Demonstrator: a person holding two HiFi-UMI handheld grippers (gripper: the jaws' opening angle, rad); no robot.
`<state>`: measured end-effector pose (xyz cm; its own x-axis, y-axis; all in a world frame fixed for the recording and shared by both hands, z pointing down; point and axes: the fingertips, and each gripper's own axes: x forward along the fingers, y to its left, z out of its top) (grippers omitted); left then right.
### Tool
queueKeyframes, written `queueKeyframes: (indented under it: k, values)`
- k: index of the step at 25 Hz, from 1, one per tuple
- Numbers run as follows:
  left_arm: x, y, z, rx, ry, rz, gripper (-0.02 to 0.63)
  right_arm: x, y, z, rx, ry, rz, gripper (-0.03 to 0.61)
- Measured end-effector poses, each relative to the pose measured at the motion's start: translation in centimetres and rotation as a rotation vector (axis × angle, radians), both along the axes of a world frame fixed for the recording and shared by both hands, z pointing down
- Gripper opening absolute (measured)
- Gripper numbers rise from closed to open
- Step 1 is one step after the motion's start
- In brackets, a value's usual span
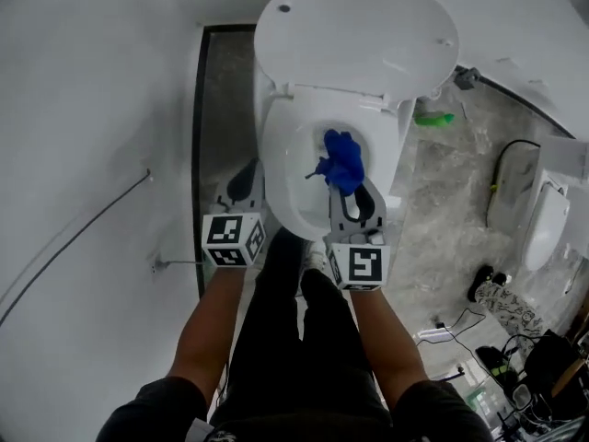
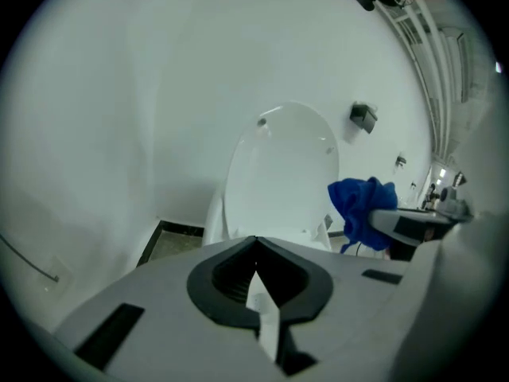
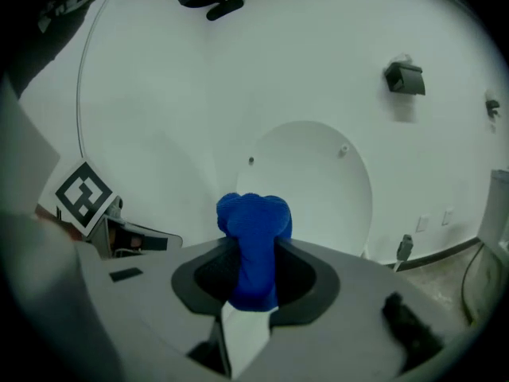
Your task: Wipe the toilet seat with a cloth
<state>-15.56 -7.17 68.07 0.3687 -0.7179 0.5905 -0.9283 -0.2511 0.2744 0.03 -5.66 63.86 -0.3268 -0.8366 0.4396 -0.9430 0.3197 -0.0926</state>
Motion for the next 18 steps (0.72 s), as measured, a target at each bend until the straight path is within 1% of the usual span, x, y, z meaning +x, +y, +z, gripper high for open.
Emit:
queueKeyframes:
  k: [2, 4, 9, 14, 18]
  values:
    - [1.8, 0.9, -5.5, 0.080, 0.012, -0.007, 0.009, 2.0, 1.7, -4.4, 0.045, 0.006, 0.014, 0.098]
    - [3.5, 2.2, -11.1, 0.168, 0.003, 0.004, 0.010, 3.8, 3.0, -8.9, 0.096, 0.023, 0.039, 0.097]
    - [5.6, 8.0, -21.4, 0.292, -0.051, 0.044, 0.011, 7.4, 8.0, -19.6, 0.190, 0.055, 0.083, 0.096]
    - [5.5, 11.4, -30.0, 0.386, -0.096, 0.069, 0.011, 9.0, 12.0, -27.6, 0.270, 0.050, 0.095, 0.097]
    - [5.9, 14.1, -33.7, 0.398, -0.078, 0.074, 0.010, 7.7, 14.2, -31.9, 0.321, 0.026, 0.072, 0.097]
